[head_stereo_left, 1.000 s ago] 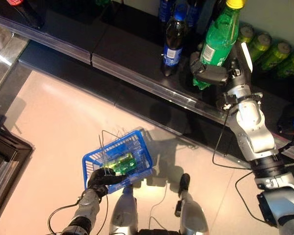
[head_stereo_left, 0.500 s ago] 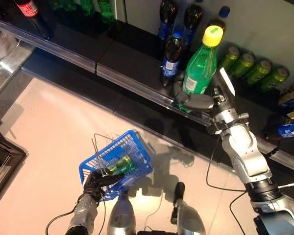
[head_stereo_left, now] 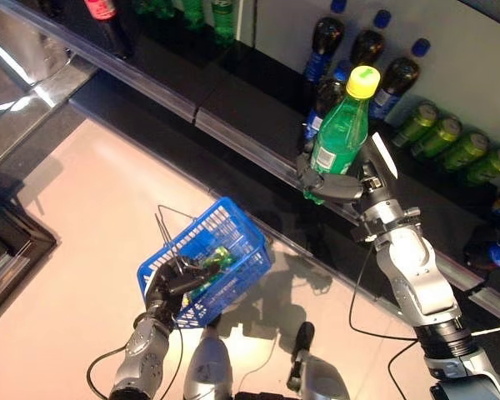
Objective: Pick up the drink and place into the basket.
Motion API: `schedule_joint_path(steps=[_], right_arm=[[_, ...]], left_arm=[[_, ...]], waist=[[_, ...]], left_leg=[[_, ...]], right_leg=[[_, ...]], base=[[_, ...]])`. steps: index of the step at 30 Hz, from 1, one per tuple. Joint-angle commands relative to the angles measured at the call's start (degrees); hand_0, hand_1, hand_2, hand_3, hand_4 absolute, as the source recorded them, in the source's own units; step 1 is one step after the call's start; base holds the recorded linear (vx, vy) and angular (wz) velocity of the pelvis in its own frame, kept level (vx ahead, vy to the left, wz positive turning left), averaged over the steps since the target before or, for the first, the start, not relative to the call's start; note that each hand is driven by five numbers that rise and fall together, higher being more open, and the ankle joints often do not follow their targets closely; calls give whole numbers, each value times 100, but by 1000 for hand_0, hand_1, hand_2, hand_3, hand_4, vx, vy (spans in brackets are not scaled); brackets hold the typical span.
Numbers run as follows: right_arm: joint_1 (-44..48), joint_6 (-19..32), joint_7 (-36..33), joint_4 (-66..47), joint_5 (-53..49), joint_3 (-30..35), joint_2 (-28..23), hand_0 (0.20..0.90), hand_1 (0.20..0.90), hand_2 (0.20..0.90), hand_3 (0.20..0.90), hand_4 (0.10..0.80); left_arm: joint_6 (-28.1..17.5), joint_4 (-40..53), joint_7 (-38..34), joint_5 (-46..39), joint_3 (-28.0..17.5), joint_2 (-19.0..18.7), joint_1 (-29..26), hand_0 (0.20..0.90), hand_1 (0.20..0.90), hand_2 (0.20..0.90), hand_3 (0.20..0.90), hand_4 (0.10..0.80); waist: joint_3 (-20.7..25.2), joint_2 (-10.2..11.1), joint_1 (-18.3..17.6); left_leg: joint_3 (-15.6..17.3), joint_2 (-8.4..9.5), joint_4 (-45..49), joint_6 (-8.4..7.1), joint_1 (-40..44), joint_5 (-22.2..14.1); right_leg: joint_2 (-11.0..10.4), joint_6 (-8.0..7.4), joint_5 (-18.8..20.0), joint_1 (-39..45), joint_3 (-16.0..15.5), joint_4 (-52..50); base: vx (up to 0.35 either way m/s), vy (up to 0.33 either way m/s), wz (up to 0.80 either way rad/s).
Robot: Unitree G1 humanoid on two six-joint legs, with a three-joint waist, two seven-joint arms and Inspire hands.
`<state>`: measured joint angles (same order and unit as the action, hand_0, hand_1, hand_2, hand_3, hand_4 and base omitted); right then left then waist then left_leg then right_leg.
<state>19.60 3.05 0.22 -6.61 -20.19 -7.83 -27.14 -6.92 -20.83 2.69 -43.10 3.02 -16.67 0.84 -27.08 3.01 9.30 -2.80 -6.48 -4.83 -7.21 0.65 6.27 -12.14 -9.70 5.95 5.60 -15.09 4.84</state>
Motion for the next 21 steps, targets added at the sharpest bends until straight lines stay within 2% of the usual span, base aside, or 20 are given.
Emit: schedule_joint_path(steps=[1, 6, 11, 21], right_arm=[[20, 749, -213, -363, -151, -98, 141, 300, 300, 300, 200, 100], [66, 712, -249, -353, -150, -175, 151, 300, 300, 300, 200, 100], [169, 681, -312, -278, -156, -388, 112, 300, 300, 300, 200, 100], [240, 538, -296, -178, -10, -745, 186, 300, 300, 300, 200, 100]], left_arm=[[-987, 1716, 1010, -578, 44, -431, -189, 300, 300, 300, 200, 100], [-909, 2074, 1103, -665, 85, -493, -242, 300, 300, 300, 200, 100], [-754, 2828, 1509, -836, 240, -711, -445, 300, 300, 300, 200, 100], [-458, 3578, 1991, -910, 446, -880, -718, 300, 300, 300, 200, 100]], waist=[[2232, -44, 77], [2256, -42, 147], [2306, -29, 295], [2368, -27, 418]], left_leg=[[363, -18, -17, 198, 264, -414], [288, -5, -17, 208, 272, -415], [109, 44, -17, 236, 280, -407], [-39, 87, -17, 247, 278, -413]], right_leg=[[-158, 20, -65, 57, -204, 16], [-178, 9, -71, 105, -289, 16], [-194, -10, -76, 205, -454, 16], [-198, -20, -96, 264, -556, 6]], base=[[4, 21, 23], [-1, 16, 17], [-4, 26, 20], [11, 13, 19]])
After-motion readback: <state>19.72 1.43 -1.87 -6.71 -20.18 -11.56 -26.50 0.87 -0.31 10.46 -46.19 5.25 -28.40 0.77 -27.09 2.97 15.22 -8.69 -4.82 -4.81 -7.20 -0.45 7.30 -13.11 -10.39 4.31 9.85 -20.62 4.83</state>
